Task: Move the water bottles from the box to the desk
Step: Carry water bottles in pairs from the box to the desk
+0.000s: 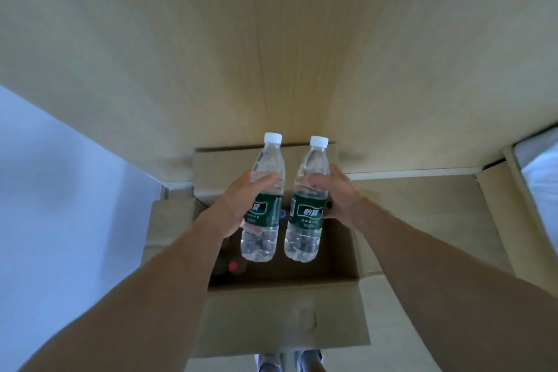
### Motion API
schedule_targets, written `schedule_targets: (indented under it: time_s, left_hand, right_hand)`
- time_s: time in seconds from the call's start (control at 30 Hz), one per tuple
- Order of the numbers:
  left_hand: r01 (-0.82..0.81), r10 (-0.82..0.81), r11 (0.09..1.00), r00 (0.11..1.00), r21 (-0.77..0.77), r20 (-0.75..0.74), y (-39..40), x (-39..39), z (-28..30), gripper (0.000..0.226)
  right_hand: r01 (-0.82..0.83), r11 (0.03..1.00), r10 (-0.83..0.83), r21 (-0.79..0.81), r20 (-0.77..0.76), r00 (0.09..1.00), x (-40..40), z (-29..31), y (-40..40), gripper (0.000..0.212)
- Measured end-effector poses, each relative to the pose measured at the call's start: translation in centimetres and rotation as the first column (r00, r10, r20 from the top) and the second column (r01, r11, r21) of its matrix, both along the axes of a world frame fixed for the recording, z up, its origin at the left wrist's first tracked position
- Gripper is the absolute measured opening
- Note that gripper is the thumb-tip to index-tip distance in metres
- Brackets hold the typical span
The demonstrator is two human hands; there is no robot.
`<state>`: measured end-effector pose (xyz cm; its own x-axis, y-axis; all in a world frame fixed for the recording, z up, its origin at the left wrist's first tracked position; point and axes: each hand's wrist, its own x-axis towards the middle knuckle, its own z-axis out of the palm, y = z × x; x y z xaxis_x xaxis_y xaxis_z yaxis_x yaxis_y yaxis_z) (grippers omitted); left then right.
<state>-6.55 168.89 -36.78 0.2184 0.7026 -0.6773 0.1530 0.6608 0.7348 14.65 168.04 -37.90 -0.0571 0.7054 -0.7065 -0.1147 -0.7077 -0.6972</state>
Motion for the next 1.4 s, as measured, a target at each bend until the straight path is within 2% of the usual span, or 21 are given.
schedule_targets:
  time_s: [0.1, 0.23, 0.4, 0.57, 0.7, 0.83, 1.03, 1.2, 1.4]
  left_hand:
    - [0.023, -0.02, 0.999, 0.997, -0.034, 0.078, 0.0, 0.1, 3.4, 0.049]
    - [0.009, 0.004, 0.995, 0.992, -0.102, 0.122, 0.0, 0.3, 8.0, 0.054]
    - [0.176, -0.158, 0.977, 0.976, -0.122, 0.15, -0.6, 0.3, 11.7, 0.047]
    - [0.32, -0.293, 0.932, 0.941, -0.172, 0.167, -1.9, 0.5, 14.5, 0.024]
    - [0.453, -0.426, 0.875, 0.888, -0.174, 0.173, -3.6, 2.0, 15.8, 0.034]
    - [0.537, -0.518, 0.836, 0.84, -0.111, 0.163, -4.9, 4.9, 16.5, 0.048]
    - [0.662, -0.656, 0.748, 0.747, -0.038, 0.106, -8.1, 11.3, 17.9, 0.033]
    - [0.771, -0.767, 0.637, 0.629, 0.026, 0.123, -13.1, 17.5, 19.4, 0.048]
    - [0.911, -0.909, 0.411, 0.405, 0.039, 0.097, -23.5, 25.1, 22.0, 0.054]
  right_hand:
    - [0.08, 0.996, -0.081, -0.029, -0.049, 0.995, -0.5, 3.7, -0.6, 0.059]
    - [0.134, 0.989, -0.142, -0.069, -0.12, 0.983, -1.4, 8.5, -1.5, 0.054]
    - [0.139, 0.988, -0.147, -0.066, -0.134, 0.98, -2.0, 12.2, -3.5, 0.055]
    - [0.225, 0.97, -0.236, -0.088, -0.162, 0.958, -1.9, 15.8, -6.8, 0.049]
    - [0.271, 0.957, -0.284, -0.107, -0.148, 0.947, -0.6, 17.3, -10.8, 0.042]
    - [0.388, 0.915, -0.4, -0.113, -0.112, 0.91, 1.1, 17.9, -15.0, 0.047]
    - [0.622, 0.783, -0.622, -0.023, -0.051, 0.781, 5.6, 18.5, -22.6, 0.056]
    - [0.787, 0.615, -0.782, 0.059, -0.088, 0.618, 10.2, 19.9, -30.9, 0.058]
    - [0.896, 0.431, -0.894, 0.112, -0.081, 0.44, 13.4, 21.2, -44.2, 0.039]
